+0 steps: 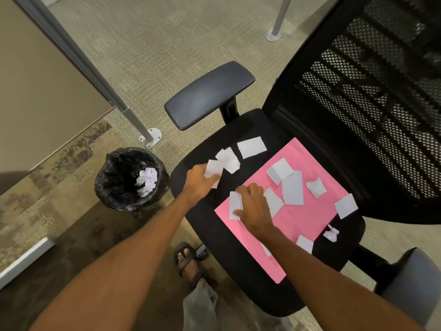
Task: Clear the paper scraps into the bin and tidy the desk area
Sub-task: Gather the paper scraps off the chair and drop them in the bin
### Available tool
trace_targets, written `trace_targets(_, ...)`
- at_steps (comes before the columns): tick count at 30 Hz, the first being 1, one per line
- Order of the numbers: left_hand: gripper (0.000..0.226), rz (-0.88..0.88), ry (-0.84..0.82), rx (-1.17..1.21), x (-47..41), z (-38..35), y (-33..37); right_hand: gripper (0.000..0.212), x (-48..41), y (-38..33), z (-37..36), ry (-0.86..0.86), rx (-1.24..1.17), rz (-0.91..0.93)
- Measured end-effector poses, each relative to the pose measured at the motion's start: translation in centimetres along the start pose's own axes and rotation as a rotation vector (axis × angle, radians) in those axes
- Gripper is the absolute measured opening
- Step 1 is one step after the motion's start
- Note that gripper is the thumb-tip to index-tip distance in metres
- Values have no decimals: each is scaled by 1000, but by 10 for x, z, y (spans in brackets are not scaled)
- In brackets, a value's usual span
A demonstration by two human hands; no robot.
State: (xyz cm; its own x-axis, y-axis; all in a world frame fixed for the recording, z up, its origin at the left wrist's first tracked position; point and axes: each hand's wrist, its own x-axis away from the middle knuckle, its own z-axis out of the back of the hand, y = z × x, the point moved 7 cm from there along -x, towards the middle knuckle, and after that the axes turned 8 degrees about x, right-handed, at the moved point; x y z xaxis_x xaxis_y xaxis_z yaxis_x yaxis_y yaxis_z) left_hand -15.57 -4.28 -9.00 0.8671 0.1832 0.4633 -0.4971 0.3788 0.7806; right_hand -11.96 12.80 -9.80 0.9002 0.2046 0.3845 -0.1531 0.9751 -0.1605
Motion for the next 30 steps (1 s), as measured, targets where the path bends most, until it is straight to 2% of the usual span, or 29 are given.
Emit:
trace_targets(4,21,-128,78,73,-17,-2,32,36,2,12,5,16,-114,15)
trace_targets(7,27,-157,81,-38,-34,-16,47,21,-1,25,7,-62,-335,-20)
trace_targets(10,26,-93,83,-229,-42,-30,48,20,-6,38,10,-113,-583,-76)
trace_targets(14,14,-121,112,-461,-37,-40,56,19,-16,66,33,18,-812,-172)
trace_targets(17,25,-109,72,-423,-41,-41,48,18,-26,93,47,128,-905,-255)
trace_targets(20,44,-16,34,-68,-46,-40,41,32,-38,116,53,189,-921,-380)
trace_targets(22,50,53,24,136,-50,-39,42,44,-47,129,50,160,-856,-465)
trace_targets(25,43,45,-17,195,-62,-38,53,58,-59,139,45,111,-753,-541)
trace_targets(30,55,30,-96,202,-77,-51,75,85,-68,140,38,55,-639,-613)
